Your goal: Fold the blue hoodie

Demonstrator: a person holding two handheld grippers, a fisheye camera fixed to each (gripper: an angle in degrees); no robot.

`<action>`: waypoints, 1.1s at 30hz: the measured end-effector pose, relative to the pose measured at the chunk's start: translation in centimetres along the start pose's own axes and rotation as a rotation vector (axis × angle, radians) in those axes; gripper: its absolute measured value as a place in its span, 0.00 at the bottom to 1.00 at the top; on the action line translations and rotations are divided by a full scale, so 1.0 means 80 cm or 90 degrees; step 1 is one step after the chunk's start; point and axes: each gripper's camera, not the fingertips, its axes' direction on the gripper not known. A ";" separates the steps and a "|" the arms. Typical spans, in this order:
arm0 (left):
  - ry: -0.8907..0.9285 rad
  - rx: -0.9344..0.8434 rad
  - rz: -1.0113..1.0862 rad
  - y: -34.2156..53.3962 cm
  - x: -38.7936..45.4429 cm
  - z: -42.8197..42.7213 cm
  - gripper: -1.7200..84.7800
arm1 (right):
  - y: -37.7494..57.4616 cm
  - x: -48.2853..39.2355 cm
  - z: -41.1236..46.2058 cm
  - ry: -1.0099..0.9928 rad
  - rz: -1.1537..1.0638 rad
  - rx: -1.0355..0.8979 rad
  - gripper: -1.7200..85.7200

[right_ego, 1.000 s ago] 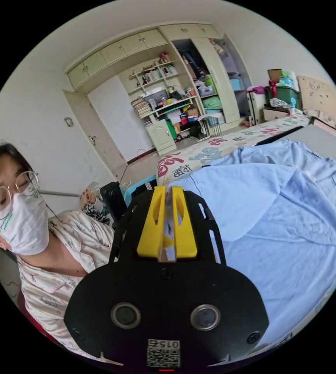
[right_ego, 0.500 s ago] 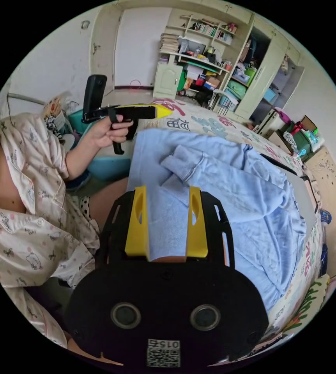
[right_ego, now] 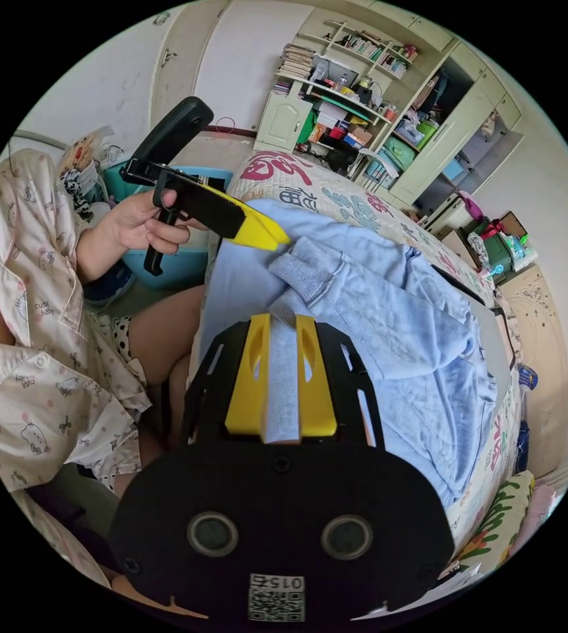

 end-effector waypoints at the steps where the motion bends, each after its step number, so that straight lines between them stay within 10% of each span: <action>1: 0.000 -0.003 -0.003 -0.004 0.000 0.001 0.25 | 0.000 -0.001 0.001 0.003 0.001 -0.001 0.09; 25: 0.211 -0.092 -0.165 -0.089 -0.064 0.034 0.04 | 0.002 0.017 -0.016 0.010 0.023 0.027 0.06; 33: 0.111 0.089 -0.013 -0.166 -0.047 -0.064 0.02 | 0.126 0.200 -0.161 -0.072 0.430 0.228 0.03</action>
